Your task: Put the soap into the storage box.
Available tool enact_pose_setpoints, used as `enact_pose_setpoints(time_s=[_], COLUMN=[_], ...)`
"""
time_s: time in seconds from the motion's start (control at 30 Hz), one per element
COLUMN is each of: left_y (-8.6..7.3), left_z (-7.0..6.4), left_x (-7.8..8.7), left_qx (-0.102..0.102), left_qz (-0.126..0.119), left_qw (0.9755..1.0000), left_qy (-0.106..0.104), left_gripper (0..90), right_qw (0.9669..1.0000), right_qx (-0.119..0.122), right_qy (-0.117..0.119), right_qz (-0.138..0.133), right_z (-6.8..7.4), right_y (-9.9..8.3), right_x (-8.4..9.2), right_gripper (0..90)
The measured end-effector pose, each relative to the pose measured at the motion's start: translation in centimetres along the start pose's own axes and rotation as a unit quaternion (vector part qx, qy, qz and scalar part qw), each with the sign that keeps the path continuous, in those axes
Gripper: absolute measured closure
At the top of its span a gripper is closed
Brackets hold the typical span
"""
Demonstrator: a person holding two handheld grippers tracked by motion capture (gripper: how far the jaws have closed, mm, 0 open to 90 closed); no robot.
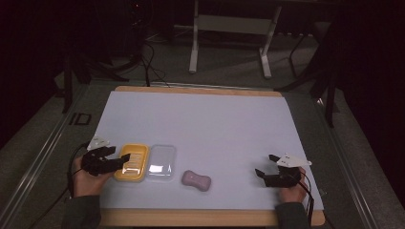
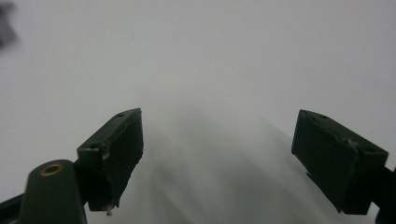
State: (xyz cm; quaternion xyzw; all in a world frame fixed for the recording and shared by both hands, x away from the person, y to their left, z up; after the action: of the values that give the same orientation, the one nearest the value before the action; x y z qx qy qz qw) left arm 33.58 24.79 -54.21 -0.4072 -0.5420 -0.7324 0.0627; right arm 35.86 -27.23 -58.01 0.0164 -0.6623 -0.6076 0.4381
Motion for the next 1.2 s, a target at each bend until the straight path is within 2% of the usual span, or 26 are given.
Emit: enact_pose_setpoints(time_s=[0.23,0.5,0.63,0.77,1.0,1.2], left_y=[0.4,1.3,1.8,2.0,3.0,3.8], left_z=[-0.8,-1.6,-2.5,-3.3,-4.2,-4.9], left_x=[0.0,0.2,0.3,0.2,0.3,0.2], left_qx=[-0.010,-0.022,-0.031,-0.052,-0.078,-0.115], left_qz=[-0.005,-0.008,-0.016,-0.006,-0.008,0.004], left_qw=[0.9999,0.9996,0.9988,0.9974,0.9945,0.9906], left_qy=[-0.010,-0.017,-0.034,-0.049,-0.069,-0.074], left_gripper=[33.6,33.6,33.4,33.4,33.2,32.8], right_qw=[0.9996,0.9994,0.9995,0.9995,0.9995,0.9995], right_qx=[-0.023,-0.028,-0.025,-0.025,-0.024,-0.024], right_qy=[0.009,0.007,0.010,0.009,0.010,0.010], right_qz=[-0.015,-0.017,-0.016,-0.017,-0.016,-0.015], right_z=[-0.3,-0.4,-0.4,-0.4,-0.3,-0.3], right_y=[0.2,0.2,0.2,0.2,0.2,0.2], right_x=[0.3,0.4,0.3,0.4,0.4,0.4], right_gripper=[19.4,22.0,22.0,21.9,22.3,22.4])
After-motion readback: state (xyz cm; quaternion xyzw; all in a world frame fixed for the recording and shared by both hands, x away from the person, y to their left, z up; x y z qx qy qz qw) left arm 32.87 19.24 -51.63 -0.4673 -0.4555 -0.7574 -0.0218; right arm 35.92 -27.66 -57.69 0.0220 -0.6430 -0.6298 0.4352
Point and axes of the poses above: each handheld gripper's, and its own axes: x roughly backward along the jaws, y roughly out of its top, z roughly to its left, the point moved 8 cm from there along -x, roughly forward along the jaws, and after that the axes turned 13 degrees about -x, right-handed, at the moved point
